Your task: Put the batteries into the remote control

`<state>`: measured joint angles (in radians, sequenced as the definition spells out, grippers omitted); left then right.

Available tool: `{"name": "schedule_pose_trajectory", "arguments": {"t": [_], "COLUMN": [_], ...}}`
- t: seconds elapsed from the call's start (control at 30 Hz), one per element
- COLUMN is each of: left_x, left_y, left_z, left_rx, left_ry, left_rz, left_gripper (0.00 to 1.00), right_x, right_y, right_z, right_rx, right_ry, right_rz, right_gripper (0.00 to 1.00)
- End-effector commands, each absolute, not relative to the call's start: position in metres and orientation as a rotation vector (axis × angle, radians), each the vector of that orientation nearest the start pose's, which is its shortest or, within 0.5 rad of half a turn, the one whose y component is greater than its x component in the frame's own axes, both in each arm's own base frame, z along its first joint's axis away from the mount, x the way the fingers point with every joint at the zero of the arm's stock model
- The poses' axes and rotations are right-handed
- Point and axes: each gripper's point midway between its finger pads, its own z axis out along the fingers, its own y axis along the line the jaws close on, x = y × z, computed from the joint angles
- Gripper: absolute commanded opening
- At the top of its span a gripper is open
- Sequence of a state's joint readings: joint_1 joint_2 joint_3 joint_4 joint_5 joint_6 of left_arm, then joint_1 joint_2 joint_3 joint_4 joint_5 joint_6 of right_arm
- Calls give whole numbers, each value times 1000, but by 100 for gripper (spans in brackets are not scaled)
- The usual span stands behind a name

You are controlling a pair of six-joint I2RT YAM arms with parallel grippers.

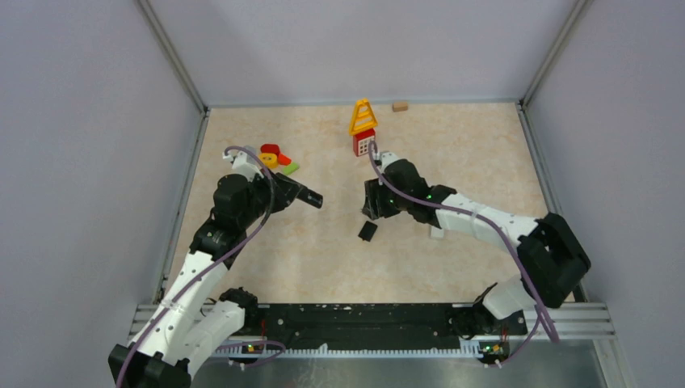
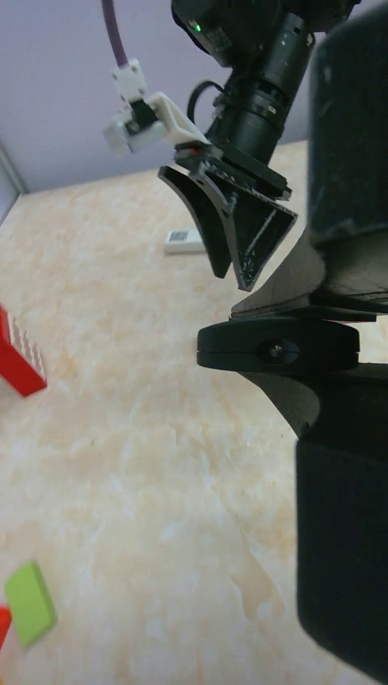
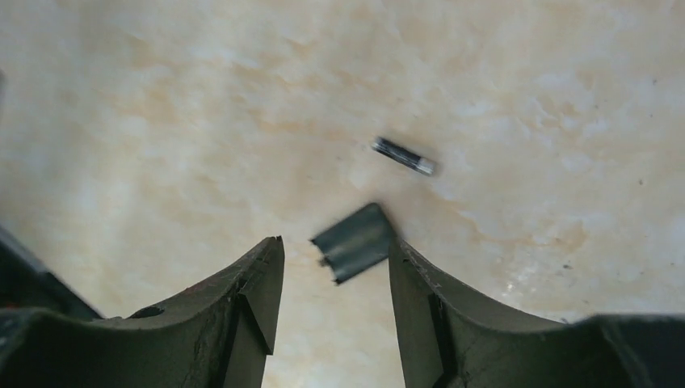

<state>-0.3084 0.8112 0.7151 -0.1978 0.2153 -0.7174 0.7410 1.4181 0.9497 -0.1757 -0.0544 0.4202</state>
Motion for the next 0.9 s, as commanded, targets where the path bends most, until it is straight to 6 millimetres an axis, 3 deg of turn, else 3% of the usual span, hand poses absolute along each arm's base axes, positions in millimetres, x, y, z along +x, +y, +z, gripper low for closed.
{"name": "schedule_pose_trajectory", "arguments": {"t": [0.0, 0.17, 0.33, 0.4, 0.43, 0.57, 0.87], "left_x": [281, 280, 283, 284, 284, 284, 285], "left_y": [-123, -133, -135, -134, -134, -135, -140], "left_z": [235, 235, 232, 232, 232, 233, 232], "left_rx": [-319, -244, -215, -217, -216, -208, -197], "left_ry": [1909, 1923, 1954, 1958, 1958, 1956, 1960], "left_rz": [-698, -733, -717, -709, -707, -712, -742], "left_gripper": [0, 0, 0, 0, 0, 0, 0], "right_x": [306, 310, 335, 339, 340, 336, 335], "right_y": [281, 292, 288, 287, 286, 287, 288], "right_z": [124, 111, 96, 86, 82, 67, 51], "right_rx": [-654, -1047, -1153, -1199, -1230, -1331, -1427], "right_ry": [2214, 2115, 2125, 2142, 2145, 2155, 2167], "right_rz": [444, 387, 226, 199, 190, 189, 194], "right_gripper": [53, 55, 54, 50, 42, 37, 42]}}
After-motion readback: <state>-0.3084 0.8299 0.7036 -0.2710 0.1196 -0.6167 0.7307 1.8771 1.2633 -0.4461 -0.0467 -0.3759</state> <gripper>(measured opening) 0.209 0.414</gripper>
